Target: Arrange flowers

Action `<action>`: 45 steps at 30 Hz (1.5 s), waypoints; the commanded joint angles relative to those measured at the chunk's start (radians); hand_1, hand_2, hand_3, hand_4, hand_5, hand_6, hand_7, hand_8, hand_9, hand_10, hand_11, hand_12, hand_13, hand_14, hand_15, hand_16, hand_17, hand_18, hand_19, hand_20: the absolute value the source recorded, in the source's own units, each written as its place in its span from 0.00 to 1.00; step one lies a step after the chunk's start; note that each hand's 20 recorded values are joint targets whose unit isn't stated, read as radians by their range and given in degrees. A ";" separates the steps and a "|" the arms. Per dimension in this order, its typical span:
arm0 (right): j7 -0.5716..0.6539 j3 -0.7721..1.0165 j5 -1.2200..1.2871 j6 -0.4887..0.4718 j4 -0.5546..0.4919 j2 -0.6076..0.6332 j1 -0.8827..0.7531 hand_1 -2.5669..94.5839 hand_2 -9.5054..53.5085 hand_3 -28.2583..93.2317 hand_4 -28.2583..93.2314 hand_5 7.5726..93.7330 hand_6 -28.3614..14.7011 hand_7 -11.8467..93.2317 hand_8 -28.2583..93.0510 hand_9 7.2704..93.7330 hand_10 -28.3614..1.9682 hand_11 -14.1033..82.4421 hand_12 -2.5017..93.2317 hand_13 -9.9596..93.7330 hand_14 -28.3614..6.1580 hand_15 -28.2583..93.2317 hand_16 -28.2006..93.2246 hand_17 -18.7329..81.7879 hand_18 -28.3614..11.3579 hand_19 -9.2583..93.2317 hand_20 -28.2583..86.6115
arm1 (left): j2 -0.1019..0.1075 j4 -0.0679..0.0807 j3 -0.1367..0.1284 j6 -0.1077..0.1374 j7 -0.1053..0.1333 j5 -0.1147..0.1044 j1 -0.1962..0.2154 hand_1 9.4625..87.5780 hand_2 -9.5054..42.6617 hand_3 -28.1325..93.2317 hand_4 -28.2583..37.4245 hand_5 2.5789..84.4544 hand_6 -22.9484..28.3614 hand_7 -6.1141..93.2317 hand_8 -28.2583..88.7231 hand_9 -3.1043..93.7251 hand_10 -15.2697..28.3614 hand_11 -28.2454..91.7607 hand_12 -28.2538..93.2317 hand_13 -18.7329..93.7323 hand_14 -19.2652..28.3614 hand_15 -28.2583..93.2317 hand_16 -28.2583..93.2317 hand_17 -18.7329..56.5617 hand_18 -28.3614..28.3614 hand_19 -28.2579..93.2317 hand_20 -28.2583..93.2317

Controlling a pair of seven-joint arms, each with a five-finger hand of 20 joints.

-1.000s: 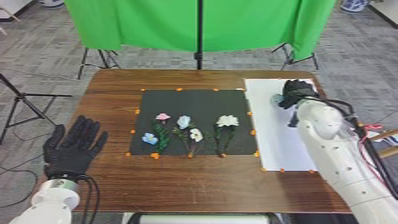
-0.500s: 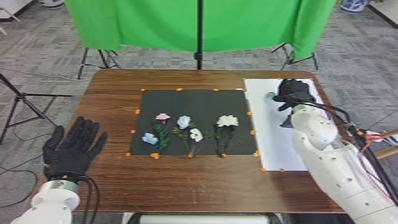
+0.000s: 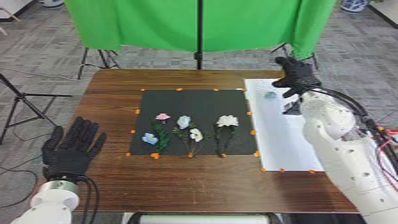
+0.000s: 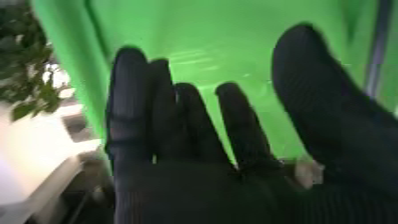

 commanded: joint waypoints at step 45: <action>0.037 -0.118 -0.095 -0.204 -0.386 0.012 -0.258 0.64 0.08 0.75 0.00 0.70 0.64 0.49 0.28 0.82 0.61 0.34 0.55 0.74 0.56 0.67 0.54 0.53 0.21 0.87 0.59 | -0.009 0.005 0.005 0.038 -0.007 -0.005 -0.001 0.26 0.47 0.85 0.00 0.55 0.61 0.28 0.14 0.47 0.67 0.47 0.33 0.45 0.71 0.61 0.17 0.20 0.75 0.52 0.37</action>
